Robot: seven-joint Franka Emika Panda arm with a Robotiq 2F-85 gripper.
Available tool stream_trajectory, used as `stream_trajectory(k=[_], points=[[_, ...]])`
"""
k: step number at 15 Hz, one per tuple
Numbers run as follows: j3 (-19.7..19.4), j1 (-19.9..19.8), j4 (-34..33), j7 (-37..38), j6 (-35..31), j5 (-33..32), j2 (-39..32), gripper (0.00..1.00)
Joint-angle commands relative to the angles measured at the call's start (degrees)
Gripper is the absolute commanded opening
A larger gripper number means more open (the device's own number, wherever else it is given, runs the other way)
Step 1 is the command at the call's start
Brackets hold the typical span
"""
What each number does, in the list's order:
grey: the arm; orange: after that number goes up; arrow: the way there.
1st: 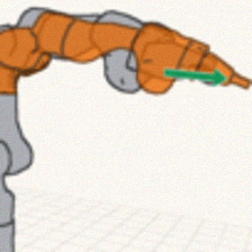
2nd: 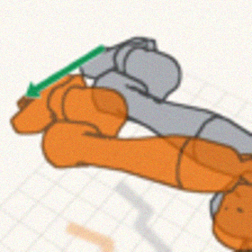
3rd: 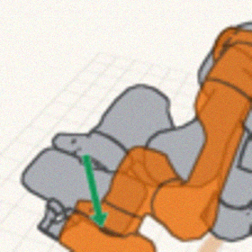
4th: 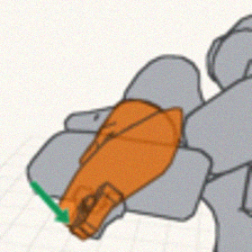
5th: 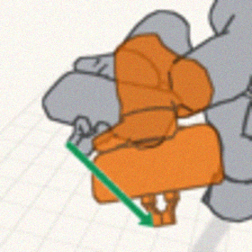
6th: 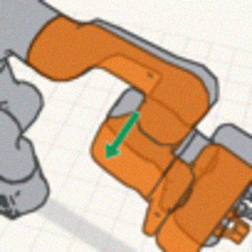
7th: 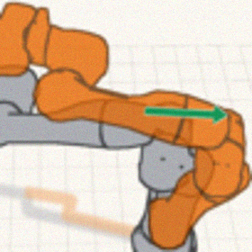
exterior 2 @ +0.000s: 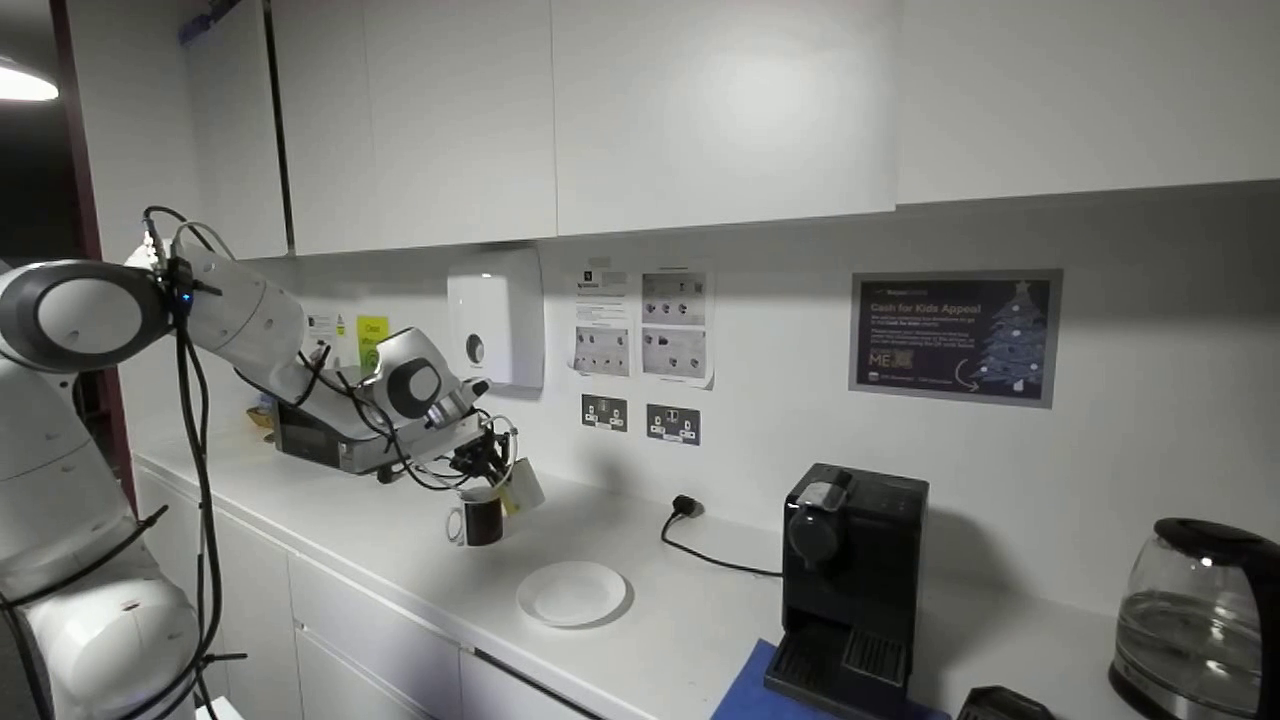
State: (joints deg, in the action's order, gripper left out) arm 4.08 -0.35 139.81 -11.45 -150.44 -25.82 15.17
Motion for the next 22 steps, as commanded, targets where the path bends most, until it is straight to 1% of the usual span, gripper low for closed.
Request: stream_trajectory(k=[1, 6, 11, 17, 18, 22], points=[[1.1, -0.7, -3.9, 1.1, -0.2, -4.2, -1.9, 0.05], [2.0, -0.4, -6.0, 3.3, -0.6, -8.2, -3.8, 0.05], [2.6, 0.2, -6.7, 6.2, -0.4, -10.3, -4.7, 0.05], [2.8, 1.0, -6.6, 6.3, 0.6, -9.2, -5.0, 0.05], [2.3, 1.3, -4.8, 4.9, 0.1, -7.9, -5.2, 0.18], [2.3, 1.4, -4.8, 4.9, 0.1, -7.9, -5.3, 0.18]])
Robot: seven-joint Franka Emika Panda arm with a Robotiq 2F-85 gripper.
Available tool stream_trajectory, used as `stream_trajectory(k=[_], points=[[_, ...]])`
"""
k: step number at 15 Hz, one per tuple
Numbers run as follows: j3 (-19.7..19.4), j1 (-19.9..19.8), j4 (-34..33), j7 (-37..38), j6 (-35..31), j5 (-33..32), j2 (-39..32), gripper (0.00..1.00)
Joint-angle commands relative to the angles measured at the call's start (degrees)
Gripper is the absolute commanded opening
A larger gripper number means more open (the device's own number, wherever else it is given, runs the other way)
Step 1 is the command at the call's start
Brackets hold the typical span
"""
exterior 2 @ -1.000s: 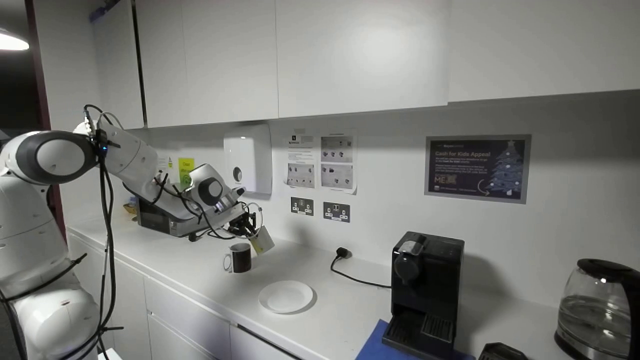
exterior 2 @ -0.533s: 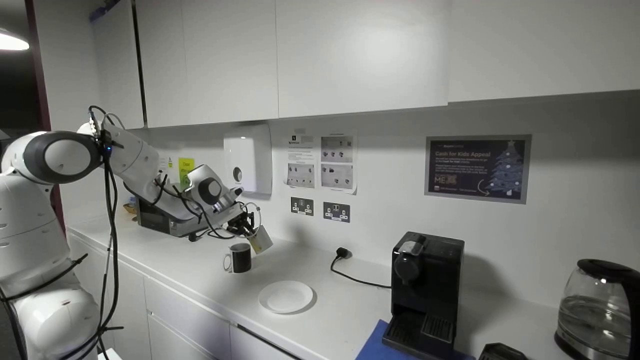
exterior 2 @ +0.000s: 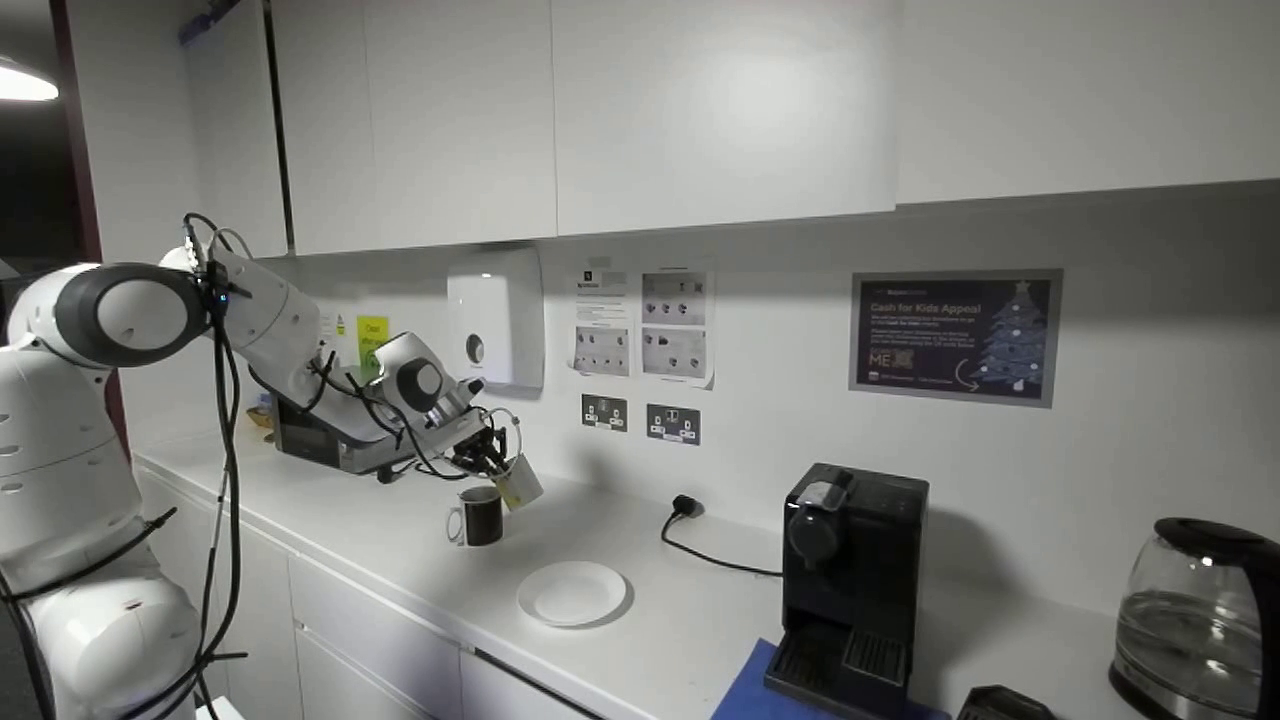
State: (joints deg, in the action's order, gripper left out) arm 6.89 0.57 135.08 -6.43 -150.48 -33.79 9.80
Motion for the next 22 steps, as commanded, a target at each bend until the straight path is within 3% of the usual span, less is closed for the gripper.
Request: stream_trajectory(k=[1, 12, 13, 22], points=[[-0.5, 0.5, -0.1, -0.1, 0.1, 0.1, 0.0, 0.18], [-0.5, 0.5, -0.1, -0.1, 0.1, 0.1, 0.0, 0.18], [-0.5, 0.5, -0.1, -0.1, 0.1, 0.1, 0.0, 0.05], [-0.4, 0.2, 0.4, 0.3, 1.9, -2.2, 1.4, 0.05]])
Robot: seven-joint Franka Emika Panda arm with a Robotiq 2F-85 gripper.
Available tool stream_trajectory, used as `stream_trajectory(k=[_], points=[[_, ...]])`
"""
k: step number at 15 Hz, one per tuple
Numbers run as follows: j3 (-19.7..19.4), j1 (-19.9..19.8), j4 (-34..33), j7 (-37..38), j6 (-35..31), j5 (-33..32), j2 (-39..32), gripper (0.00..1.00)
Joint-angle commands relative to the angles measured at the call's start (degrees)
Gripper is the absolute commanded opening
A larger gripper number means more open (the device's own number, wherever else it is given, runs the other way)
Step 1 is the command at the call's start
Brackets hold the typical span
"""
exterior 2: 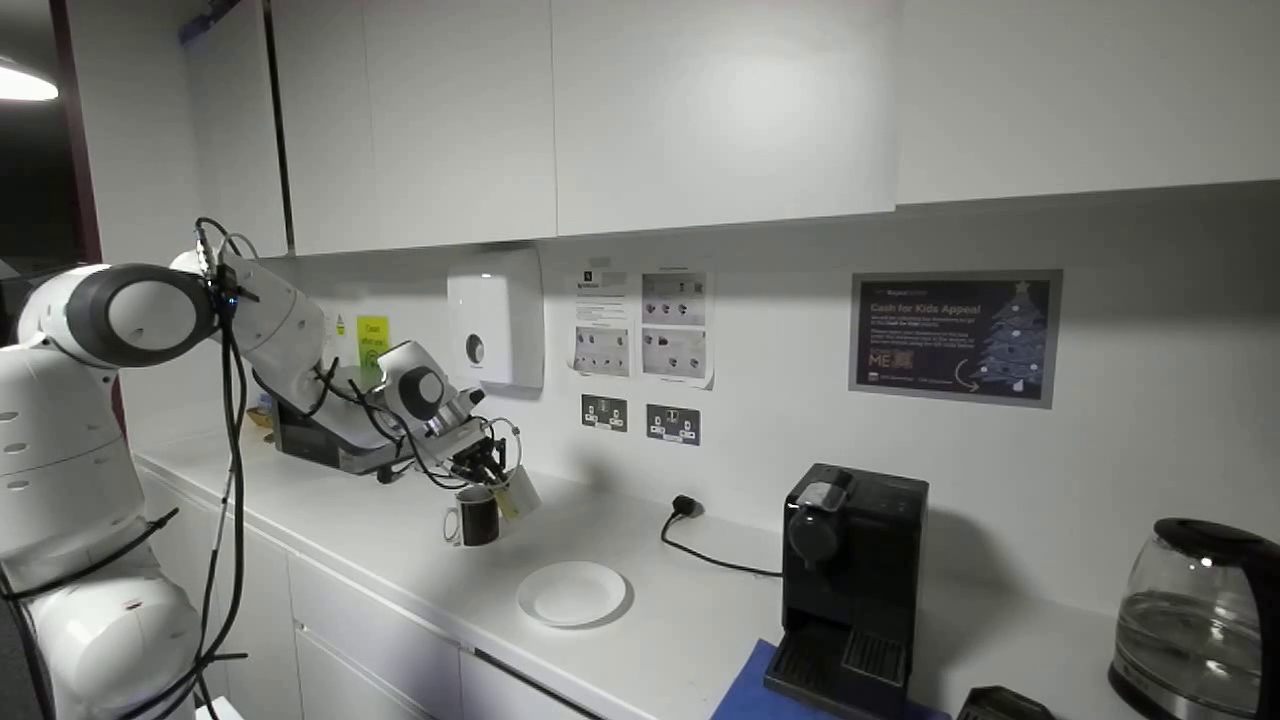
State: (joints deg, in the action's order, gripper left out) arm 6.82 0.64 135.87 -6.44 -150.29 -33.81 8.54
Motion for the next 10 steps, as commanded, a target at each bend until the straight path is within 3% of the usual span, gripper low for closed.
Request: stream_trajectory(k=[1, 10], points=[[-0.2, 0.1, -0.5, 0.5, 2.1, -2.8, 3.0, 0.05], [0.9, 1.0, -1.7, 1.1, 5.5, -12.0, 4.3, 0.05]])
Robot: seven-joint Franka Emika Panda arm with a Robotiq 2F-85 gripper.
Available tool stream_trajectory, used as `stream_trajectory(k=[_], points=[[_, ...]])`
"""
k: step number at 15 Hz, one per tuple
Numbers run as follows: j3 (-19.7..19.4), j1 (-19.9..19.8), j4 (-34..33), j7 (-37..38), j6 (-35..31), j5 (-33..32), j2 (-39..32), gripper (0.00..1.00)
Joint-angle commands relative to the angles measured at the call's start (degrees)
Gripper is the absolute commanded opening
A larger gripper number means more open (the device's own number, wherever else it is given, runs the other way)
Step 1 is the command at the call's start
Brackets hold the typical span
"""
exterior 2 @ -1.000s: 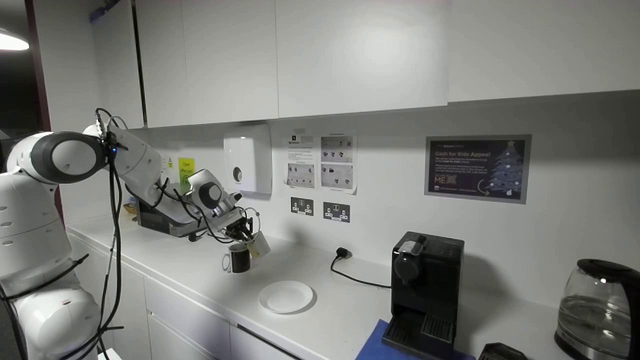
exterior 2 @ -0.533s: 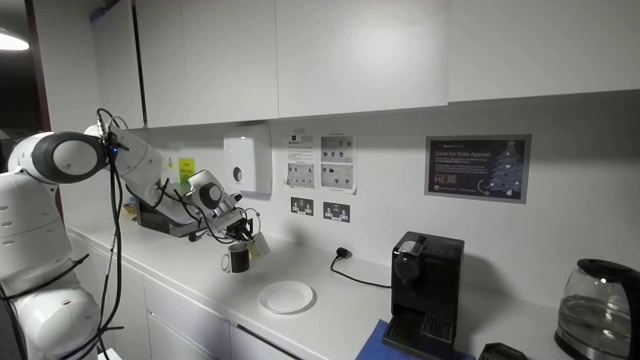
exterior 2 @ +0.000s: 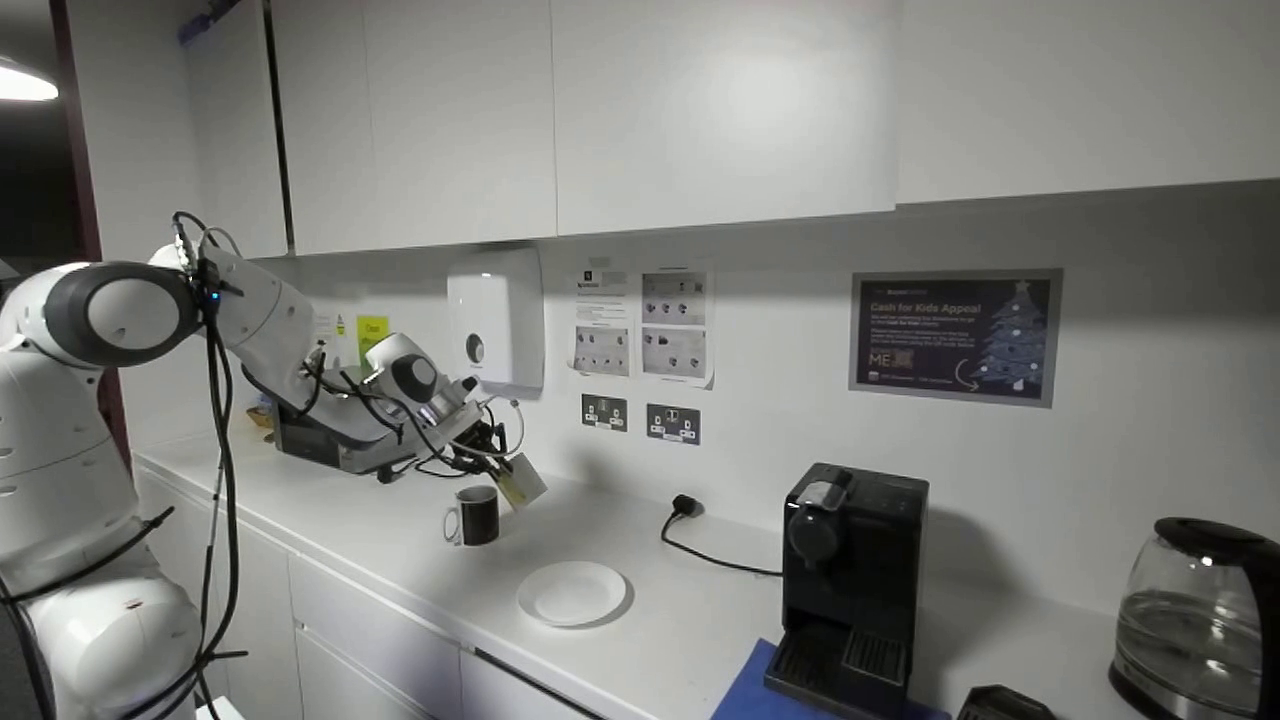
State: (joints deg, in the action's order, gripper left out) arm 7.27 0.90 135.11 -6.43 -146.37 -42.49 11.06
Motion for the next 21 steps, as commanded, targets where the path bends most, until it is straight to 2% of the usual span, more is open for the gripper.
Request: stream_trajectory(k=[1, 14, 21], points=[[0.7, 0.9, -1.1, 1.1, 1.5, -3.8, 1.7, 0.05], [1.9, 3.3, -1.6, 0.6, 3.6, -8.9, 1.3, 0.05], [2.5, 4.3, -1.6, -0.5, 7.0, -10.5, 2.2, 0.05]])
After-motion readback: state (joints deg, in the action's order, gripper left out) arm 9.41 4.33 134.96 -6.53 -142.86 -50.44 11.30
